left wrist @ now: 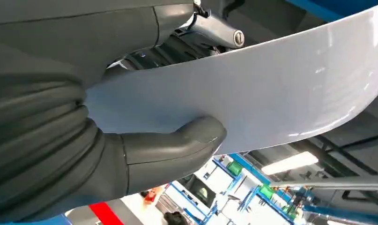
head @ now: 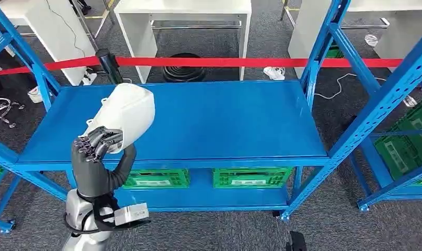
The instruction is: Take the parts from the cabinet and place them on the table.
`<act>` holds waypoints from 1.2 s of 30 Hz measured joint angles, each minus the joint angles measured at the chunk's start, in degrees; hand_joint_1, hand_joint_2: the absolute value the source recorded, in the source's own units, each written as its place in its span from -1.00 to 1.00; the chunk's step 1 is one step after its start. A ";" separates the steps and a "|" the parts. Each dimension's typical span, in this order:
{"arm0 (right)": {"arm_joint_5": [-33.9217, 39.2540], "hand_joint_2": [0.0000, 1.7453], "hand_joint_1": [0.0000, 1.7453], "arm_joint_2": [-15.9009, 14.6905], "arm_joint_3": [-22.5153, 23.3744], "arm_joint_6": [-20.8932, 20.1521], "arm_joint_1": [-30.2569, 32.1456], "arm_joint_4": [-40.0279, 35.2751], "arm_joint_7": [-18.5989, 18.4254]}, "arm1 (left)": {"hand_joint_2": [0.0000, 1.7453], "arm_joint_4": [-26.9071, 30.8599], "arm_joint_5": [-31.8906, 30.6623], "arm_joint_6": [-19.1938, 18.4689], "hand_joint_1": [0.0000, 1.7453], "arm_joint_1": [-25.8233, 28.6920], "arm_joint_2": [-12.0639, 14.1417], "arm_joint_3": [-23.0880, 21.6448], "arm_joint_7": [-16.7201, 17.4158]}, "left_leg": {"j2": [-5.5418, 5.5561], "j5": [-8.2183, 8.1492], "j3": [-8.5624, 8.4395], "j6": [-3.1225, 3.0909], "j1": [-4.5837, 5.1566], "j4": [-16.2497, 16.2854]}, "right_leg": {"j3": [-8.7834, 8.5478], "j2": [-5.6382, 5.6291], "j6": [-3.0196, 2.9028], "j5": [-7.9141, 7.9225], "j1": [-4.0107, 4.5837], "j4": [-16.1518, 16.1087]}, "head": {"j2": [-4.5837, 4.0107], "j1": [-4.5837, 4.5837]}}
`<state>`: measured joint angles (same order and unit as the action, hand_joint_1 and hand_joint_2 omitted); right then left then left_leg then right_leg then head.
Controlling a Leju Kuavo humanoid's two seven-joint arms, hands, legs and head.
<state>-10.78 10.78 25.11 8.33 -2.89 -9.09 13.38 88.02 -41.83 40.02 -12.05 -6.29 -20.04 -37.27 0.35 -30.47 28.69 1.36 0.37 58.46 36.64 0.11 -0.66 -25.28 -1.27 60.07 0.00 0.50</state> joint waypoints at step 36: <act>0.06 -1.00 -1.00 -1.94 0.28 -0.98 0.09 -0.33 1.77 | 1.00 -3.15 8.74 -0.11 1.00 1.79 -0.70 0.87 -2.67 | -0.35 2.23 1.57 -2.93 -0.43 -1.29 | 3.22 0.04 2.07 -3.83 -0.15 3.48 | 0.00 -0.05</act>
<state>-10.71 8.83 25.40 7.34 -2.80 -9.42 15.15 84.87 -33.09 39.91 -10.27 -6.99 -19.17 -39.93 0.01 -28.24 30.26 -1.57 -0.06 57.17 39.86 0.15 1.41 -29.11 -1.42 63.56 0.00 0.46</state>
